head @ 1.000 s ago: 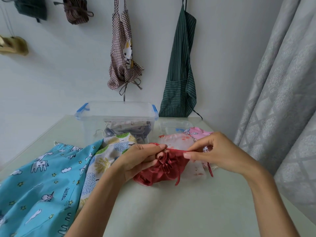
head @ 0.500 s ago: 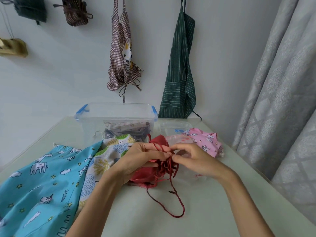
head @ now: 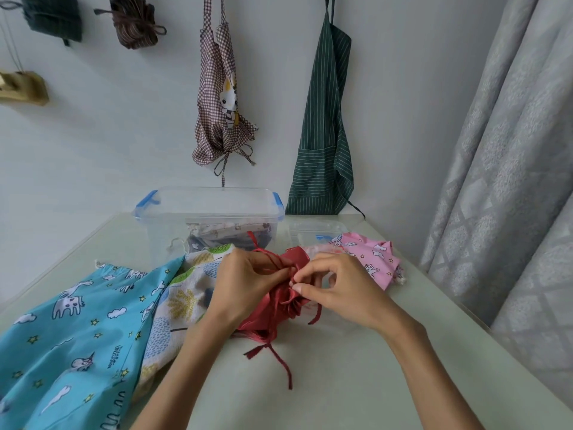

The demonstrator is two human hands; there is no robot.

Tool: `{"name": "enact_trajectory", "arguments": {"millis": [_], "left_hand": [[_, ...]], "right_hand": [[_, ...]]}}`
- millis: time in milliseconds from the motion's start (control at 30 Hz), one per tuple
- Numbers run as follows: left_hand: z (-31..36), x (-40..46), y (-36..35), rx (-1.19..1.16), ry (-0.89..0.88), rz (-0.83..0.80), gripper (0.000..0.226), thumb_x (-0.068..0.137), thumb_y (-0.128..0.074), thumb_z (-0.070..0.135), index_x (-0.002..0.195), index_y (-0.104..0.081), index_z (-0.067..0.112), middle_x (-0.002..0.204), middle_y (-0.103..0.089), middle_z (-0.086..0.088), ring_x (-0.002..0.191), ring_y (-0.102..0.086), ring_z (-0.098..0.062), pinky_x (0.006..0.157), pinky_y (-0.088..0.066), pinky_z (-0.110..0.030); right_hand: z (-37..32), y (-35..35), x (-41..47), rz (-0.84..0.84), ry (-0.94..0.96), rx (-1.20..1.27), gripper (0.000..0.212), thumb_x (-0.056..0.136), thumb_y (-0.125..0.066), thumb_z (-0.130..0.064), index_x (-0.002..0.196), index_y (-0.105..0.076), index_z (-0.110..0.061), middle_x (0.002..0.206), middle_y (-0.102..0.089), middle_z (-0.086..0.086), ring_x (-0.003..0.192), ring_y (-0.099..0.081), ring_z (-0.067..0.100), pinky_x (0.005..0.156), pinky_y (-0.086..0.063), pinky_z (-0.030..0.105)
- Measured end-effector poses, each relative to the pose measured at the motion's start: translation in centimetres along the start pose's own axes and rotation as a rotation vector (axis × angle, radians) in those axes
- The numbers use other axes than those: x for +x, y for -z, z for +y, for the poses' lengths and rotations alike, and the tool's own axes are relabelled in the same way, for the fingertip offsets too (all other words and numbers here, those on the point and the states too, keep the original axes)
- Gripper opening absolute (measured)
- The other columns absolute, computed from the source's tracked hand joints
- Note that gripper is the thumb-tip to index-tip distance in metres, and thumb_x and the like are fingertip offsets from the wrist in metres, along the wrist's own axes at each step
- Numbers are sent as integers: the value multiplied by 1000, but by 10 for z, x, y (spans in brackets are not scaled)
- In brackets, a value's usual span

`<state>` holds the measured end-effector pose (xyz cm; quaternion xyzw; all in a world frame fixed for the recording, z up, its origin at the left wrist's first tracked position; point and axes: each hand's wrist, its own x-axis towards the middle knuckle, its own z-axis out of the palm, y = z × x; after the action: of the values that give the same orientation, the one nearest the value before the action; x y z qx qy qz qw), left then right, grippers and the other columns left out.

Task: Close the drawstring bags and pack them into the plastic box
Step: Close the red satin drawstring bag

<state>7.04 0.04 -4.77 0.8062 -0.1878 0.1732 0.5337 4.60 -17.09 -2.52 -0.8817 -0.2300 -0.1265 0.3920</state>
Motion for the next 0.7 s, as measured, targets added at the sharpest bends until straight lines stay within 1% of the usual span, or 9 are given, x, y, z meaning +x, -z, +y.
{"name": "enact_trajectory", "arguments": {"millis": [133, 200, 267, 367, 433, 533, 600, 633, 700], "left_hand": [[-3, -1, -4, -97, 2, 91, 7, 73, -79, 20, 80, -77, 23, 74, -75, 10, 70, -71, -5, 72, -59, -33], [-3, -2, -6, -148, -11, 110, 8, 73, -79, 18, 79, -76, 23, 74, -75, 9, 71, -72, -6, 73, -59, -31], [-1, -3, -7, -186, -25, 107, 9, 71, -79, 21, 80, -76, 21, 75, -75, 7, 71, -72, -9, 73, -59, -30], [-1, -3, -10, -206, -48, 77, 8, 72, -79, 20, 80, -77, 18, 76, -75, 4, 73, -72, -13, 73, -59, -37], [-3, -3, -11, -185, -64, 61, 6, 73, -79, 16, 79, -77, 17, 78, -75, 6, 75, -71, -11, 73, -59, -40], [-6, -2, -12, -177, -70, 38, 9, 72, -78, 23, 81, -77, 22, 78, -75, 8, 76, -71, -8, 73, -59, -39], [-7, -1, -11, -180, -69, 17, 13, 73, -77, 25, 85, -78, 21, 79, -75, 7, 76, -72, -9, 74, -59, -37], [-7, 0, -12, -186, -69, -8, 15, 74, -76, 25, 88, -78, 20, 80, -76, 7, 77, -72, -8, 75, -59, -35], [-8, 0, -12, -186, -80, -84, 15, 78, -74, 22, 92, -77, 20, 83, -76, 7, 80, -72, -9, 77, -58, -32]], "right_hand": [[4, 1, 0, -36, -164, 160, 15, 90, -62, -20, 87, -76, -18, 79, -71, -11, 73, -62, -2, 70, -45, 8], [6, 2, 1, -40, -266, 258, 17, 93, -57, -21, 90, -73, -16, 75, -70, -12, 68, -61, -6, 65, -44, 7], [5, 2, 0, -57, -345, 367, 17, 93, -57, -21, 101, -69, -13, 75, -68, -14, 67, -59, -9, 58, -39, 3], [6, 0, -2, -122, -371, 518, 21, 94, -53, -11, 112, -65, -12, 77, -65, -15, 67, -59, -12, 56, -39, 1], [8, -2, -3, -115, -371, 541, 24, 93, -53, -6, 114, -64, -9, 79, -67, -15, 66, -60, -14, 57, -39, 0], [11, -1, -3, -41, -386, 538, 23, 90, -58, -4, 111, -66, -8, 82, -68, -10, 66, -61, -16, 57, -40, 0], [10, 0, -2, -33, -403, 547, 18, 89, -59, -7, 104, -69, -11, 79, -69, -10, 67, -62, -12, 57, -40, 1], [9, -1, -1, -47, -422, 562, 14, 89, -60, -11, 98, -70, -14, 77, -68, -9, 68, -62, -7, 60, -40, 5], [10, -2, 2, -86, -487, 588, 12, 80, -57, -25, 80, -68, -19, 72, -64, -7, 68, -57, 5, 65, -37, 20]]}}
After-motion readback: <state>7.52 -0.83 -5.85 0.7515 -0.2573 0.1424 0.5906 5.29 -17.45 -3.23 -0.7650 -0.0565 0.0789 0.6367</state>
